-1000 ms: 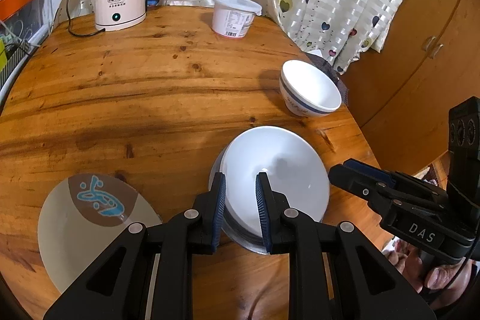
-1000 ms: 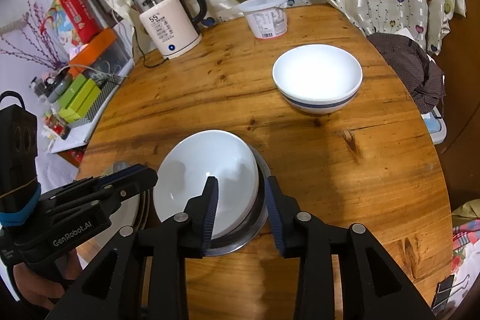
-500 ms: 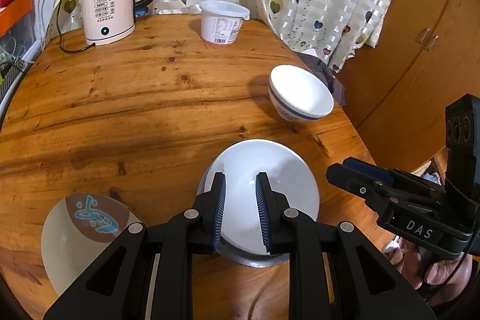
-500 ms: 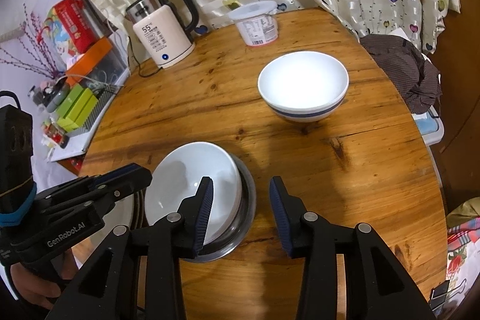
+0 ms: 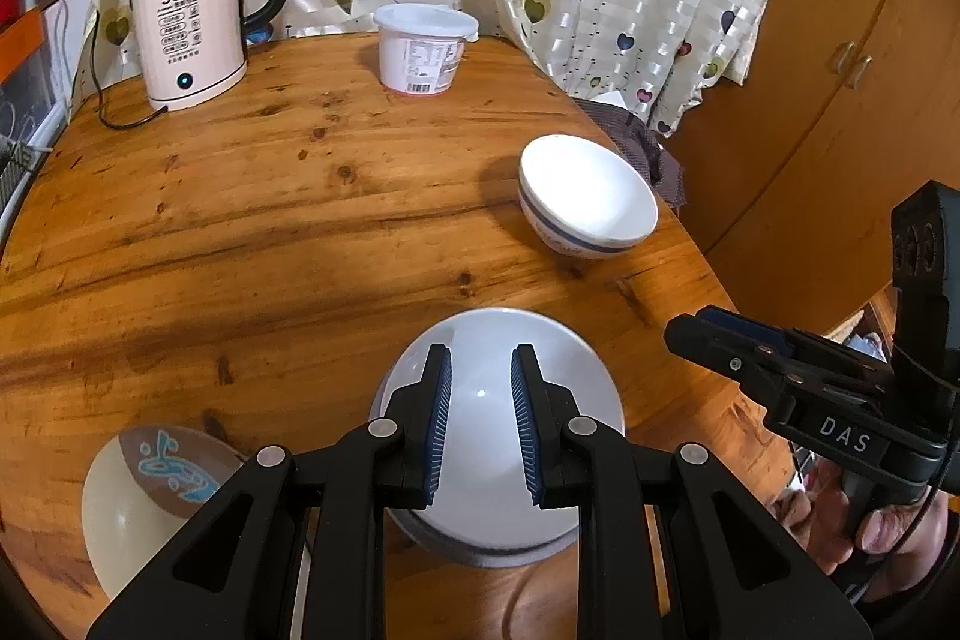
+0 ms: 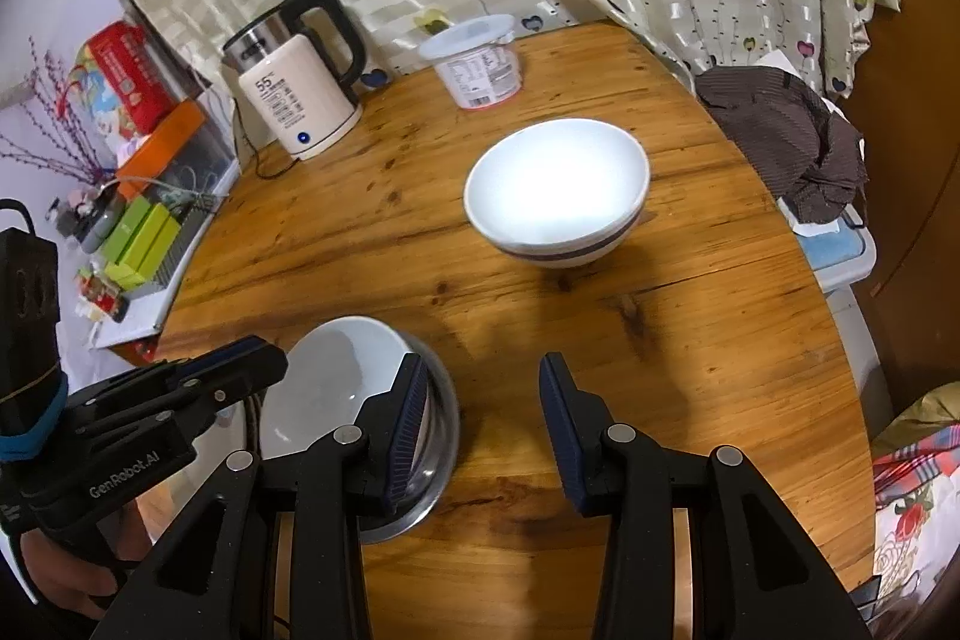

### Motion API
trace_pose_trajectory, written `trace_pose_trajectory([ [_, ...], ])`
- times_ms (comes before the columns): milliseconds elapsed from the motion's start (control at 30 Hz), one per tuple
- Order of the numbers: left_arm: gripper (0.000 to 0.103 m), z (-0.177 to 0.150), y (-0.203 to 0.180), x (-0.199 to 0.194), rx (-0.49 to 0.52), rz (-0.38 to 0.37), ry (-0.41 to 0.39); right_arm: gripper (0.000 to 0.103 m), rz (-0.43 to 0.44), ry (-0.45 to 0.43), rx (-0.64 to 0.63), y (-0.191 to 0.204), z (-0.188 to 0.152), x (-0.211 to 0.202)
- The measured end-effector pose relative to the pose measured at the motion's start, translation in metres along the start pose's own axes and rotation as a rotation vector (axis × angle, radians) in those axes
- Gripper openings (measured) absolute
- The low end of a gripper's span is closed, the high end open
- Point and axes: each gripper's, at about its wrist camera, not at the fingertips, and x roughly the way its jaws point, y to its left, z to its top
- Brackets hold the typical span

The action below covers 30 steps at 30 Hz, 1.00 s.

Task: Organize plates and bowls
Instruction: 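Open both tools to release the white bowls in the steel bowl, then move both tools to the other white bowl stack and grip its rim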

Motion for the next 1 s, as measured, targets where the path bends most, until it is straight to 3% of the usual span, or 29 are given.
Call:
trace_pose_trajectory([
  [433,0.022,0.025,-0.018,0.016,0.049,-0.017,0.013,0.039,-0.031,-0.028,0.043,-0.03,0.017,-0.002],
  [1000,0.022,0.053,-0.031,0.032,0.076,-0.046,0.031,0.039,-0.039,-0.041,0.042,-0.038,0.035,0.004],
])
